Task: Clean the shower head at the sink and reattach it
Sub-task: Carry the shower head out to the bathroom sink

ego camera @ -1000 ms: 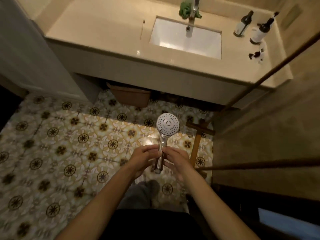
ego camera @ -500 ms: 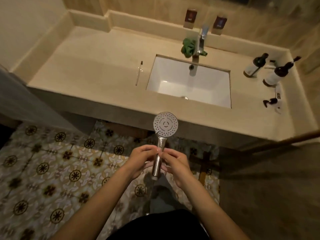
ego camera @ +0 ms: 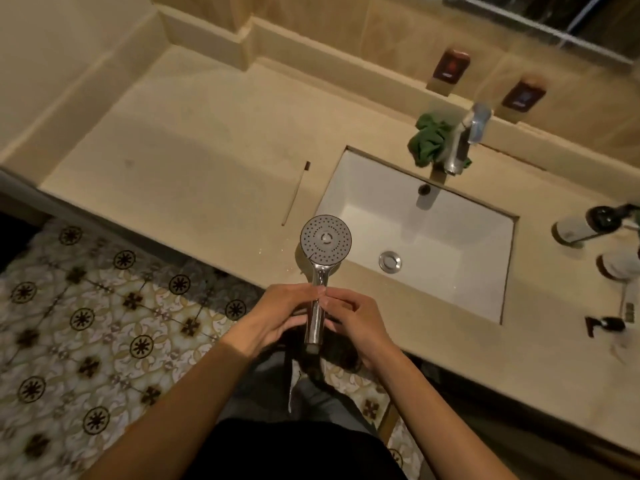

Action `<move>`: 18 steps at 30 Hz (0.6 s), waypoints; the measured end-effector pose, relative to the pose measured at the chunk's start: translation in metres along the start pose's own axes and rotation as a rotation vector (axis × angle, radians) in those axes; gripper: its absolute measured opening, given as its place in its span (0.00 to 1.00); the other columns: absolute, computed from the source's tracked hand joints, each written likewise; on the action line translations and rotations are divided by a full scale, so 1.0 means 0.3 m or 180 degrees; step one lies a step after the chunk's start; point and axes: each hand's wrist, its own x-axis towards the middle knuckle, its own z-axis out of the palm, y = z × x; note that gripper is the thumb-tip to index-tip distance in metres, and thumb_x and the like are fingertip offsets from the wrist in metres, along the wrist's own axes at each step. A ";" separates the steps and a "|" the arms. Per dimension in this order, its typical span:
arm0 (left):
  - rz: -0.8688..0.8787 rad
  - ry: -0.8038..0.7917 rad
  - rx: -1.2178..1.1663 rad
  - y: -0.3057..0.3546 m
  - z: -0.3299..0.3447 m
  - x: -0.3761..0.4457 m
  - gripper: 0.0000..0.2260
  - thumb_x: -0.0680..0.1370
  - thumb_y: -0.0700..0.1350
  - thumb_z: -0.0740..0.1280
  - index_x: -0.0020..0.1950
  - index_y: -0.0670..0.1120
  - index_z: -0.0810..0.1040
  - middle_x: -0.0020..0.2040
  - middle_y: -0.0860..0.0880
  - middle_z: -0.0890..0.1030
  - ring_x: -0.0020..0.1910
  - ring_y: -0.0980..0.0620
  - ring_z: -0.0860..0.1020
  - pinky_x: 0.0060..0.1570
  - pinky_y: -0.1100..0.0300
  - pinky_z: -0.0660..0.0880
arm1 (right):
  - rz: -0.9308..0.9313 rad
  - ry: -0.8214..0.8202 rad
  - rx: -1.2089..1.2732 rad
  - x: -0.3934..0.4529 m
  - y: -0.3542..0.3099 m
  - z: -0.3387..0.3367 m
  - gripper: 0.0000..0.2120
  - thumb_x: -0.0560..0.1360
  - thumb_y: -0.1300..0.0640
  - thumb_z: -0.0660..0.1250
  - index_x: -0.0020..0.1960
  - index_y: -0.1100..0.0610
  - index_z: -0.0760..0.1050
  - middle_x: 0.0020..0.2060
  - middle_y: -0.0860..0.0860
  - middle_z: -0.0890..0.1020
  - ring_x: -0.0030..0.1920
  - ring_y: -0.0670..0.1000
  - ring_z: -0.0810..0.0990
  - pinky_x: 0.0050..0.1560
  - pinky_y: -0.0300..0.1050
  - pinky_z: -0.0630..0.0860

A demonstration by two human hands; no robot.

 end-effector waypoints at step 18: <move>0.0271 0.0524 -0.0569 0.377 -0.420 0.252 0.10 0.67 0.42 0.78 0.47 0.42 0.88 0.42 0.45 0.87 0.38 0.50 0.85 0.37 0.60 0.81 | -0.0776 0.1035 -0.2196 0.675 -0.387 0.321 0.06 0.77 0.54 0.68 0.50 0.56 0.81 0.44 0.50 0.85 0.46 0.52 0.83 0.44 0.45 0.75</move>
